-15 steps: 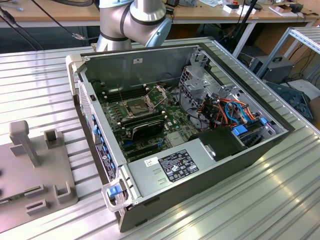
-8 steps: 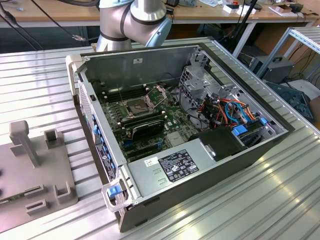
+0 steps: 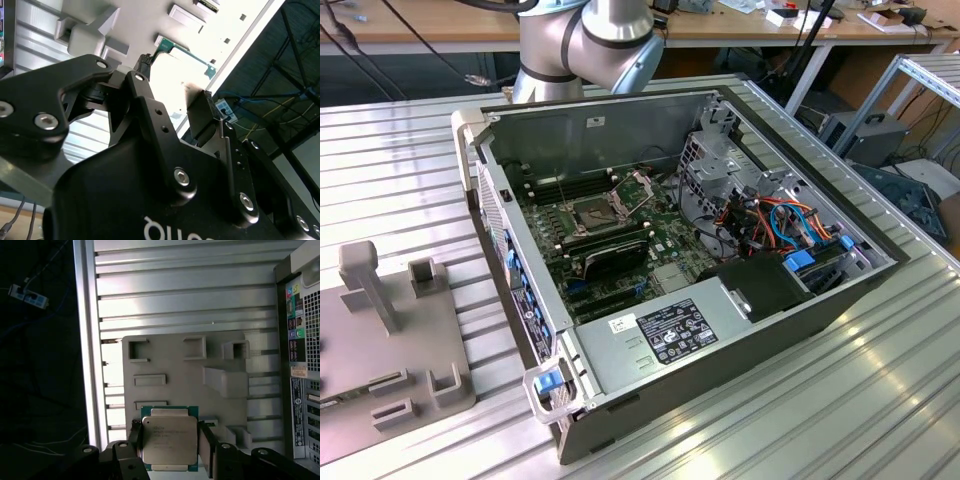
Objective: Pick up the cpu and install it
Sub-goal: 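Pick up the cpu and move it towards the insertion slot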
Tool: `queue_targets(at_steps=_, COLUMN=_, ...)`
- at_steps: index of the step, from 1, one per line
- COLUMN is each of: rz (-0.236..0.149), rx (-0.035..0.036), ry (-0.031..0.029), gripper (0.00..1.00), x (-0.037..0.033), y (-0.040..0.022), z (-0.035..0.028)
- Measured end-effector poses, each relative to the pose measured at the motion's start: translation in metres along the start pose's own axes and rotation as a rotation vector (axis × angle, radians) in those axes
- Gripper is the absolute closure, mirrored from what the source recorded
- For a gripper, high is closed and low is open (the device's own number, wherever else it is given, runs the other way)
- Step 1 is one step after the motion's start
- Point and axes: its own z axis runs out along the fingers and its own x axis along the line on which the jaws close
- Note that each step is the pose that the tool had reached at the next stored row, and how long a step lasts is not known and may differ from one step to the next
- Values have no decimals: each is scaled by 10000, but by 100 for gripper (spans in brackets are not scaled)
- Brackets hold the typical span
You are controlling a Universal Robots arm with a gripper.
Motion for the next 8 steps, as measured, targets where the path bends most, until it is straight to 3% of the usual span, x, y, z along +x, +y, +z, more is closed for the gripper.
queue_targets(at_steps=8, rz=0, rx=0, ry=0, gripper=45, x=-183, y=14, z=-5)
